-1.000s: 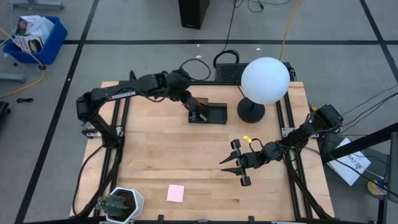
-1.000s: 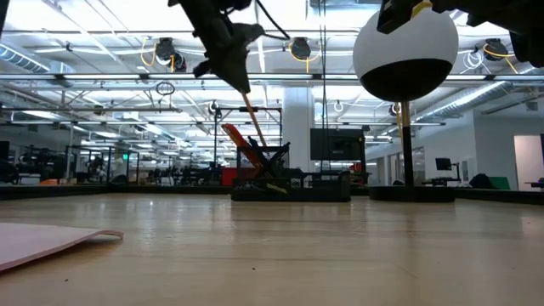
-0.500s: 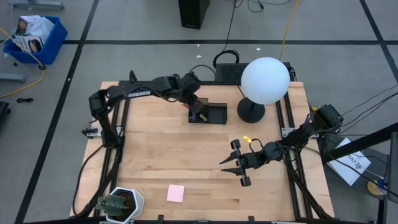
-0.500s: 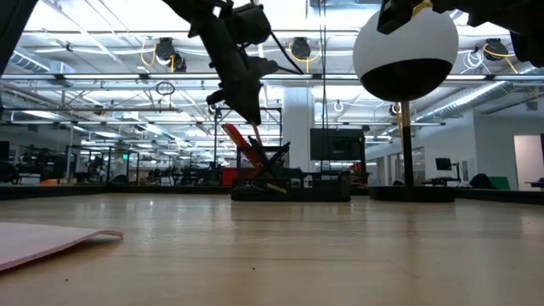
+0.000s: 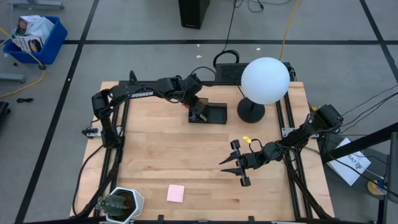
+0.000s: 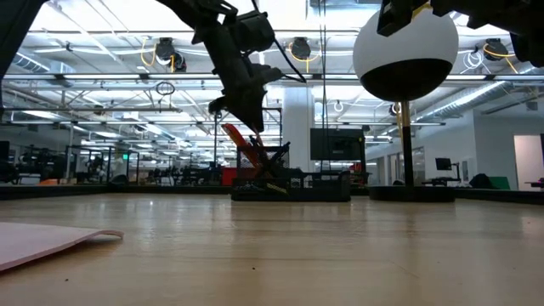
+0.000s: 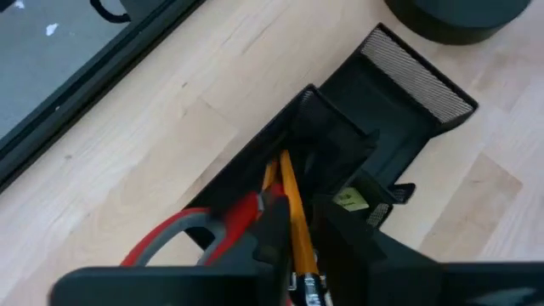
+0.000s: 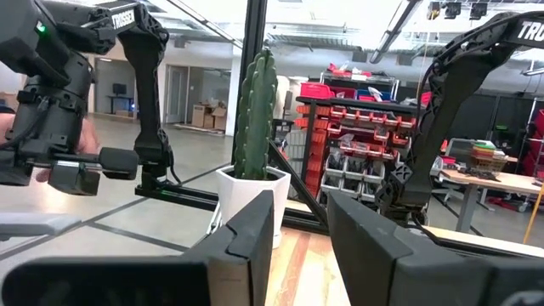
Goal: Pick and place office supplies into organizer
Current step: Put the yellow pencil into the black desk organizer, then put the pink sticky notes into the black desk organizer
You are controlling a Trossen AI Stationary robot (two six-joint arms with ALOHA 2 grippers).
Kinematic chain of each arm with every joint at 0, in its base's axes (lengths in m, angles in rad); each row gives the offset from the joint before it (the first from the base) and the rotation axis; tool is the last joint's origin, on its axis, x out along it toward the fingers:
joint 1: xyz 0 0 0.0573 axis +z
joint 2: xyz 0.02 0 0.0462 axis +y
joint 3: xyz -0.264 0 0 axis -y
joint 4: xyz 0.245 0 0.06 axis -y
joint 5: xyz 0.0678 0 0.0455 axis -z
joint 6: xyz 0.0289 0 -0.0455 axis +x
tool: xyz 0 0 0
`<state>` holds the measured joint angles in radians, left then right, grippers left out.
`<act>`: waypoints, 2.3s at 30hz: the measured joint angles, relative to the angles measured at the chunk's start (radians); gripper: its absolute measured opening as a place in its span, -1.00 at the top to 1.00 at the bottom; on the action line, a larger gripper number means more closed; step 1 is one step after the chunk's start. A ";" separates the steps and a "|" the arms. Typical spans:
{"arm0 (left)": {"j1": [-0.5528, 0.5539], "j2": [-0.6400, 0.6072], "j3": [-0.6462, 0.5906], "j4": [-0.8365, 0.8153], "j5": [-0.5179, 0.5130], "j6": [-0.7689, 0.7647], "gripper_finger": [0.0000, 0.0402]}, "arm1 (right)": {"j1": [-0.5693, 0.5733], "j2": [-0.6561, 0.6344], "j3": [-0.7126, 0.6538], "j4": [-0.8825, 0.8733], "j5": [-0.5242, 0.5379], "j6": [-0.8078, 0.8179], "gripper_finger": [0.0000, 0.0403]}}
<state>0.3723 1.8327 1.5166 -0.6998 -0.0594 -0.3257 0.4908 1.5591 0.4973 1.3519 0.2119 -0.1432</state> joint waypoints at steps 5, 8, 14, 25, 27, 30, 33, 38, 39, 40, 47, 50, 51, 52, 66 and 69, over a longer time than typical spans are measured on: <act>-0.010 0.000 0.000 -0.009 -0.026 0.008 0.37 | 0.000 0.000 0.000 -0.002 0.000 0.000 0.48; -0.014 -0.010 0.000 -0.004 -0.006 0.031 0.14 | 0.000 0.000 0.000 -0.003 0.000 0.000 0.48; -0.034 -0.110 0.000 -0.030 0.088 0.016 -0.11 | 0.000 0.000 0.000 -0.087 -0.003 -0.010 0.48; -0.210 -0.324 -0.023 0.002 0.055 0.018 -0.14 | 0.002 0.002 0.058 -0.380 0.062 0.034 0.48; -0.261 -0.352 -0.042 0.004 0.051 0.031 -0.12 | 0.002 0.016 0.102 -0.491 0.077 0.031 0.48; -0.342 -0.399 -0.080 0.026 0.017 0.028 -0.09 | 0.002 0.066 0.181 -0.613 0.074 -0.013 0.48; -0.425 -0.431 -0.137 0.096 -0.022 0.015 -0.09 | 0.013 0.135 0.256 -0.697 0.072 -0.157 0.47; -0.560 -0.504 -0.277 0.220 -0.051 -0.043 -0.11 | 0.024 0.279 0.363 -0.736 0.071 -0.438 0.36; -0.584 -0.520 -0.310 0.231 -0.051 -0.058 -0.11 | 0.024 0.304 0.385 -0.729 0.072 -0.472 0.33; -0.610 -0.531 -0.340 0.259 -0.054 -0.070 -0.10 | 0.024 0.325 0.397 -0.730 0.076 -0.506 0.29; -0.751 -0.627 -0.537 0.501 -0.123 -0.111 -0.11 | 0.019 0.482 0.524 -0.675 0.145 -0.774 0.04; -0.771 -0.648 -0.583 0.605 -0.131 -0.122 -0.12 | 0.021 0.535 0.587 -0.690 0.148 -0.818 -0.02; -0.779 -0.663 -0.598 0.602 -0.133 -0.123 -0.11 | 0.021 0.556 0.615 -0.685 0.136 -0.825 -0.03; -0.787 -0.673 -0.612 0.587 -0.138 -0.126 -0.11 | 0.021 0.566 0.632 -0.684 0.127 -0.833 -0.03; -0.825 -0.692 -0.649 0.717 -0.170 -0.148 -0.13 | 0.006 0.656 0.781 -0.762 -0.030 -0.830 0.02; -0.829 -0.693 -0.649 0.721 -0.206 -0.138 -0.13 | 0.000 0.656 0.784 -0.781 -0.034 -0.809 0.02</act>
<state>-0.4565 1.1401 0.8680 0.0212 -0.2650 -0.4637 0.4908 2.2150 1.2812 0.5713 0.1783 -0.9527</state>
